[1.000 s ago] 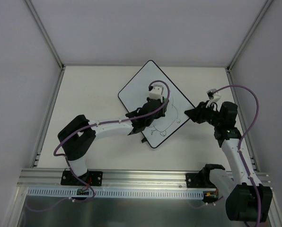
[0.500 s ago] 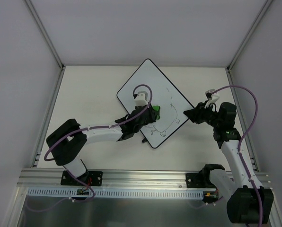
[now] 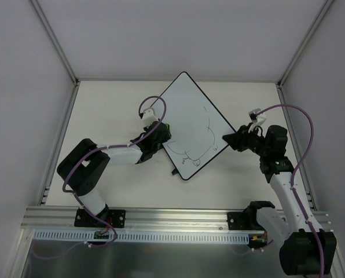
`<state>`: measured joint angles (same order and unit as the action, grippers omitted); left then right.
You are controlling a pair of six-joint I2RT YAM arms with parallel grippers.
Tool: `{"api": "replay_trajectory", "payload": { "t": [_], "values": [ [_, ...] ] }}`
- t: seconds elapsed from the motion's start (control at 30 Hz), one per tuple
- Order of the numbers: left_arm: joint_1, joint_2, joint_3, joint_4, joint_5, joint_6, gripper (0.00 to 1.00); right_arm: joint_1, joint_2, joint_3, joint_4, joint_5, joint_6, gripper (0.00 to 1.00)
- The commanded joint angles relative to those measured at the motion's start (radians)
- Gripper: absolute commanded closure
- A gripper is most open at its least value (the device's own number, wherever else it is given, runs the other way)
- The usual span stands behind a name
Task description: Erase the whiteboard
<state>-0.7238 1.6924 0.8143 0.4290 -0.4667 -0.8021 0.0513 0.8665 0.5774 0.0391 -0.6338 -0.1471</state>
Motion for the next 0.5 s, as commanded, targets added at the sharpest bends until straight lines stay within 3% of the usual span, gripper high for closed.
{"api": "replay_trajectory", "payload": {
  "t": [0.0,0.13,0.47],
  "values": [
    [-0.015,0.115,-0.021,-0.167,0.114,0.003,1.0,0.045,0.009,-0.019,-0.07,-0.02,-0.215,1.0],
    [-0.103,0.092,-0.024,-0.17,0.112,0.027,1.0,0.047,0.012,-0.019,-0.07,-0.017,-0.218,1.0],
    [-0.324,0.038,-0.052,-0.217,0.122,-0.137,1.0,0.048,0.009,-0.019,-0.07,-0.012,-0.218,1.0]
  ]
}}
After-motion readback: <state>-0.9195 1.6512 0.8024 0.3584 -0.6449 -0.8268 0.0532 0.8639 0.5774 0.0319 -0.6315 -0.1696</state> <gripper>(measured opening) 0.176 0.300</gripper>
